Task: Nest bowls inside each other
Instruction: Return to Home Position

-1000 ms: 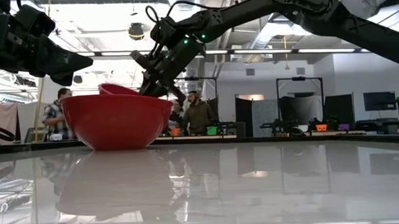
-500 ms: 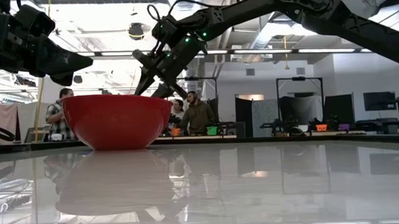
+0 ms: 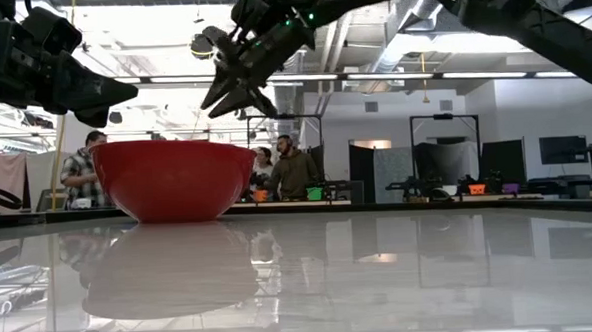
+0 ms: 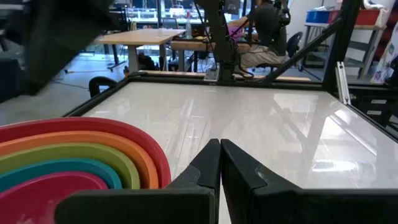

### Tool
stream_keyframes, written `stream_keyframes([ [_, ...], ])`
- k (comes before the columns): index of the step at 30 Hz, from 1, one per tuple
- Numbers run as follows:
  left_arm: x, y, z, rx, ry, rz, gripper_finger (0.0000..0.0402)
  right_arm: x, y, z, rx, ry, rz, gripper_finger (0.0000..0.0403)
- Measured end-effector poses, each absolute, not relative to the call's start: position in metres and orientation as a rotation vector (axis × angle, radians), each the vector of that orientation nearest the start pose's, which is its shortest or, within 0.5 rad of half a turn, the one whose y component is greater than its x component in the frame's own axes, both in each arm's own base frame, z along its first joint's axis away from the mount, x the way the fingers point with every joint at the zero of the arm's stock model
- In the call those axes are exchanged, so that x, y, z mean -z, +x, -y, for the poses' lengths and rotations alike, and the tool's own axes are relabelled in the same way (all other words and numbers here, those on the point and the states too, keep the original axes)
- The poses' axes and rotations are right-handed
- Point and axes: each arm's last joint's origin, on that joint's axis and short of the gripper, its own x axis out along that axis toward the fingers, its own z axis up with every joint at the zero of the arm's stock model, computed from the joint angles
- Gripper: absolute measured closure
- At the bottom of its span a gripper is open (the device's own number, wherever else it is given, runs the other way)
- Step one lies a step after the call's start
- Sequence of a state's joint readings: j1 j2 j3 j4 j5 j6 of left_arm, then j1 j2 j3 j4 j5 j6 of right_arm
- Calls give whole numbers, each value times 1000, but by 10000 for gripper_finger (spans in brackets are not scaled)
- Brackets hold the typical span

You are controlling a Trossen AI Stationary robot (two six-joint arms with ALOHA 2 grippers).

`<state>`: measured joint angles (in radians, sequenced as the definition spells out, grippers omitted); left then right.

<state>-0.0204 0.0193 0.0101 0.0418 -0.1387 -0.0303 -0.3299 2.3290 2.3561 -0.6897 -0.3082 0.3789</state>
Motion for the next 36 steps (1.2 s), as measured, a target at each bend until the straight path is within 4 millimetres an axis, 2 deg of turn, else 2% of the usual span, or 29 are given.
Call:
stream_keyframes([
  [4,-169,98,-2,-118,-33,34,401,-311,492,140,93,494,-666,360],
  [6,-169,98,-2,-118,-33,34,401,-319,489,130,88,461,-678,390],
  [11,-169,98,-2,-118,-33,34,401,-338,479,104,132,405,-703,383],
  [17,-169,98,-2,-118,-33,34,401,-357,456,66,185,273,-821,395],
  [22,-169,98,-2,-118,-33,34,401,-362,443,39,192,231,-915,393],
  [29,-169,98,-2,-118,-33,34,401,-373,429,3,181,145,-952,393],
  [36,-169,98,-2,-118,-33,34,401,-368,415,-21,141,84,-1003,393],
])
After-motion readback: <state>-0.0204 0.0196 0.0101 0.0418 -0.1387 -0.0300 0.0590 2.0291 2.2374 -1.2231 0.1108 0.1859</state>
